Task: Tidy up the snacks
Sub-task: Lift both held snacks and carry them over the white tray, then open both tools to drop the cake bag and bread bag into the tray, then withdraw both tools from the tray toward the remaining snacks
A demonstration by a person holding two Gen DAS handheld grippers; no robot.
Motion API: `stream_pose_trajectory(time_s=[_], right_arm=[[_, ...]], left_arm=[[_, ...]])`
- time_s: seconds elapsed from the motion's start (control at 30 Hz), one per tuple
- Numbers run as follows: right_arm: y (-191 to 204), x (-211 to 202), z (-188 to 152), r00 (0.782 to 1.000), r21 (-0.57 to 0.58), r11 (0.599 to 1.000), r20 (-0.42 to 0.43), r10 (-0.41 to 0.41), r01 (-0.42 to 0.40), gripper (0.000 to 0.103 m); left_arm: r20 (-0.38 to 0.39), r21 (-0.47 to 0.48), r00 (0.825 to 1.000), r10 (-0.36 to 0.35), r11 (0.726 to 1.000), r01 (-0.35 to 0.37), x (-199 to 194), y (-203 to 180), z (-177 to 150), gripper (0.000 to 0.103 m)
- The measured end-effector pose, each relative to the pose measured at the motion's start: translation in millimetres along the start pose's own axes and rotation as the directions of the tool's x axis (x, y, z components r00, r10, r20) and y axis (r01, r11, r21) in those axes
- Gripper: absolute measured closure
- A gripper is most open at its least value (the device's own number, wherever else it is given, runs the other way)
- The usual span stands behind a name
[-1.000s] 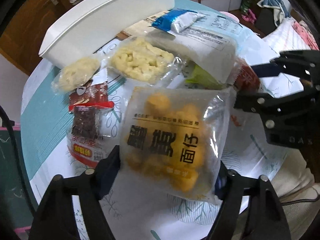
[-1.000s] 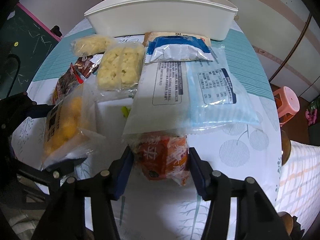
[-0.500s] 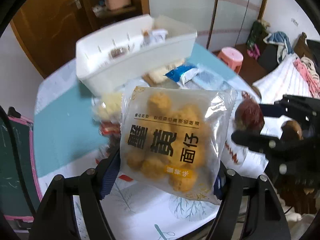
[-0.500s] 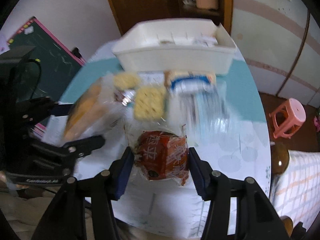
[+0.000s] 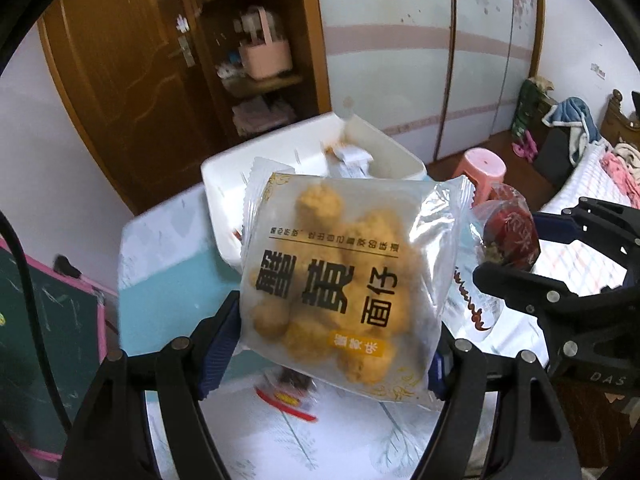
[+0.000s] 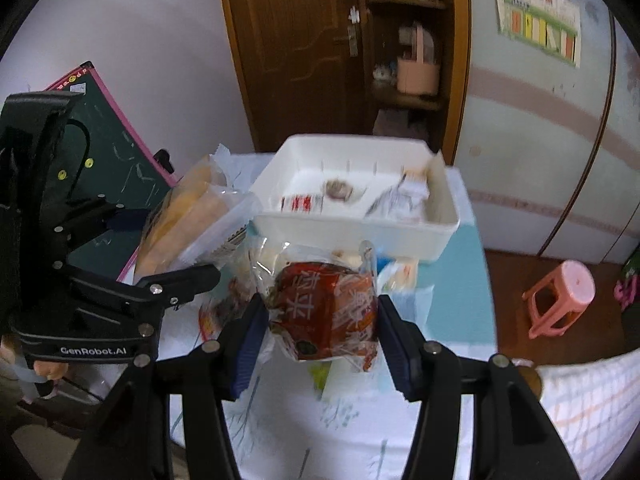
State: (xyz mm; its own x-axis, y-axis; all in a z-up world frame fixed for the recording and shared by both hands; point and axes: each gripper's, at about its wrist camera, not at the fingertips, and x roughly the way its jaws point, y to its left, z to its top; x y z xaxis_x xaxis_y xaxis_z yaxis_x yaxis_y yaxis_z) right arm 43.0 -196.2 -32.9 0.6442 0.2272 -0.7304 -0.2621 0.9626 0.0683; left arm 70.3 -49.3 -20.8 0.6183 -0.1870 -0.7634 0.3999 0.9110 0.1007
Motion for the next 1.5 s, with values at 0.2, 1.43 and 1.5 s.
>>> stream_pose_trajectory(time_s=[0.2, 1.43, 1.5], right_arm=[[-2.3, -7.4, 52.8, 0.996, -0.034, 0.998, 0.075, -0.050, 0.052, 0.048], [-70.7, 153.1, 129.6, 0.981, 0.098, 0.978, -0.073, -0.179, 0.186, 0.020], [-69.7, 148.5, 126.3, 0.983, 0.104, 0.978, -0.066, -0.174, 0.180, 0.019]], left_arm=[[0.068, -0.001, 0.996, 0.065, 0.998, -0.065, -13.6, 18.2, 47.4, 0.027], [-0.102, -0.189, 0.988, 0.114, 0.973, -0.132, 184.0, 88.4, 139.4, 0.001], [-0.102, -0.198, 0.988, 0.116, 0.971, -0.134, 179.2, 88.0, 136.7, 0.000]])
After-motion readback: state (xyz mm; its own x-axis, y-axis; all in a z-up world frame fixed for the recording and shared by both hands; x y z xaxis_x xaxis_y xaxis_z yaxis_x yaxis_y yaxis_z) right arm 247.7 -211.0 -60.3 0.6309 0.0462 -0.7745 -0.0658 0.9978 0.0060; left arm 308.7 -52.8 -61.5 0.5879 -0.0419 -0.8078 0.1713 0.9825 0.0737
